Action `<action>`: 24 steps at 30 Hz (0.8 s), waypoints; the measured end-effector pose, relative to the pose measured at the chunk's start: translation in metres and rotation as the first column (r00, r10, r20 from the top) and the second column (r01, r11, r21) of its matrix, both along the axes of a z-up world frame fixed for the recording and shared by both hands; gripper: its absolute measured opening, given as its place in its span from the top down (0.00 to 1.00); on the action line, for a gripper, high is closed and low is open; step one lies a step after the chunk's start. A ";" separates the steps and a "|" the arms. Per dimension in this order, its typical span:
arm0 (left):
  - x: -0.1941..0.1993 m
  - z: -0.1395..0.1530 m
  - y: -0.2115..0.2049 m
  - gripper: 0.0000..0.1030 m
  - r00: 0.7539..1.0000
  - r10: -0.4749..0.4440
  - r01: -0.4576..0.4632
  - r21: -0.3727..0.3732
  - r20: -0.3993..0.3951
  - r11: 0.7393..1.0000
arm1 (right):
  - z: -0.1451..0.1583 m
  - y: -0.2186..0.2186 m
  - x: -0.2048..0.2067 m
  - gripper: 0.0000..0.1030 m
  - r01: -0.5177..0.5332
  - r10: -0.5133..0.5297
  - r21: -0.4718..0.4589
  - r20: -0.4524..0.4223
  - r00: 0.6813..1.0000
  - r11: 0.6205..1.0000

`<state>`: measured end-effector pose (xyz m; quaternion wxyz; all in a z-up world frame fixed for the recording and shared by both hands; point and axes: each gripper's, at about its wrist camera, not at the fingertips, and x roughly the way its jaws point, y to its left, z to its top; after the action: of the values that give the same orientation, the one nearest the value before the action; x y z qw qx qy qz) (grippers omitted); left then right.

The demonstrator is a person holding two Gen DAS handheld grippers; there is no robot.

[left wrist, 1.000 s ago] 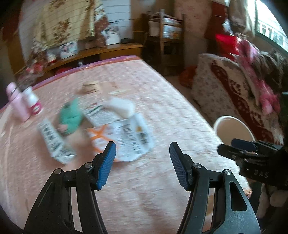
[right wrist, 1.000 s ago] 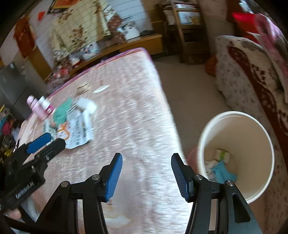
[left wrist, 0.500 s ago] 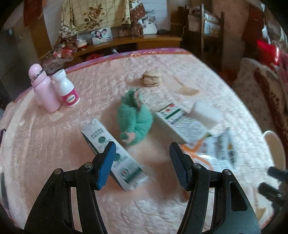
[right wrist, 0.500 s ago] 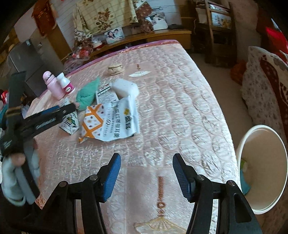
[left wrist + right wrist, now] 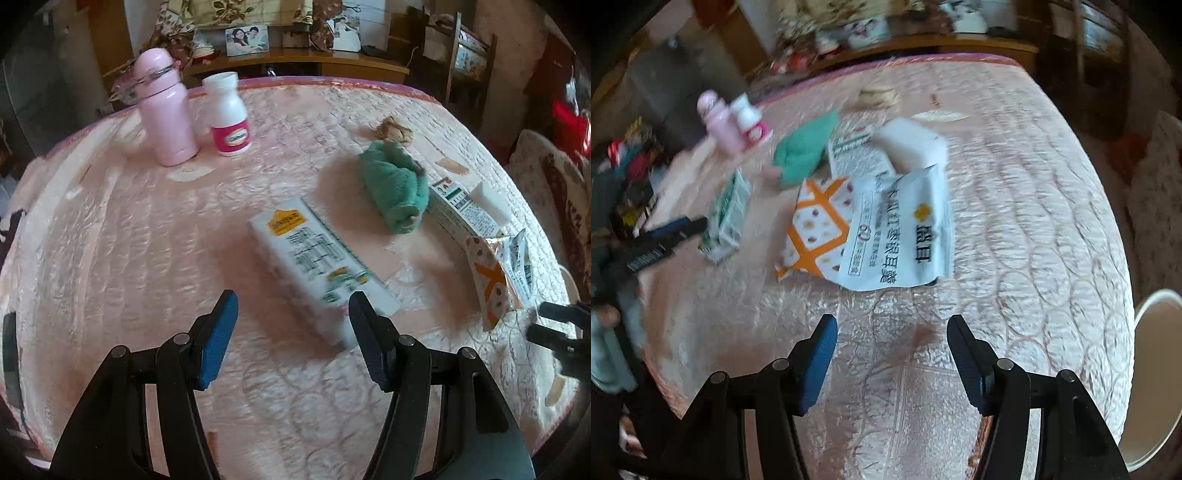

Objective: Collect trash
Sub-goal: 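Grasp white milk carton with left tool while right tool grasps orange-white snack bag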

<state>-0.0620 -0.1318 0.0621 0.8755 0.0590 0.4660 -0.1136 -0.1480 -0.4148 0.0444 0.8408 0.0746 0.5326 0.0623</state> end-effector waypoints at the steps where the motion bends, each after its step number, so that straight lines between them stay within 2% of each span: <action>1: 0.000 0.002 0.005 0.40 1.000 0.003 -0.003 -0.017 -0.003 1.000 | -0.004 0.001 0.005 0.42 -0.004 0.004 -0.027 -0.013 1.000 1.000; 3: 0.000 0.006 0.010 0.40 1.000 0.014 -0.014 -0.056 -0.012 0.998 | -0.008 -0.005 0.019 0.42 0.012 -0.012 -0.064 -0.006 1.000 0.998; 6: 0.001 0.012 0.016 0.40 0.999 0.031 -0.035 -0.137 -0.027 0.990 | -0.001 -0.026 0.043 0.42 0.107 -0.104 -0.108 0.033 0.994 0.988; 11: 0.010 0.010 0.013 0.40 0.997 0.065 -0.071 -0.177 -0.041 0.982 | 0.021 -0.061 0.056 0.42 0.259 -0.254 -0.041 0.110 0.961 0.965; 15: 0.019 0.002 0.009 0.40 0.993 0.103 -0.113 -0.199 -0.060 0.973 | 0.026 -0.061 0.038 0.42 0.255 -0.256 0.027 0.113 0.960 0.967; 18: 0.026 -0.001 0.006 0.40 0.989 0.132 -0.143 -0.214 -0.064 0.966 | 0.026 -0.056 0.032 0.42 0.260 -0.263 0.041 0.114 0.958 0.965; 21: 0.033 -0.005 0.001 0.40 0.985 0.157 -0.169 -0.206 -0.075 0.964 | 0.029 -0.051 0.026 0.30 0.268 -0.277 0.087 0.124 0.953 0.959; 24: 0.038 -0.012 -0.006 0.40 0.981 0.174 -0.186 -0.177 -0.086 0.966 | 0.024 -0.041 0.029 0.29 0.257 -0.275 0.167 0.098 0.956 0.952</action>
<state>-0.0236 -0.1378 0.0500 0.8672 -0.0690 0.4870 -0.0783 -0.1192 -0.4554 0.0685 0.8639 0.2057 0.4597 -0.0068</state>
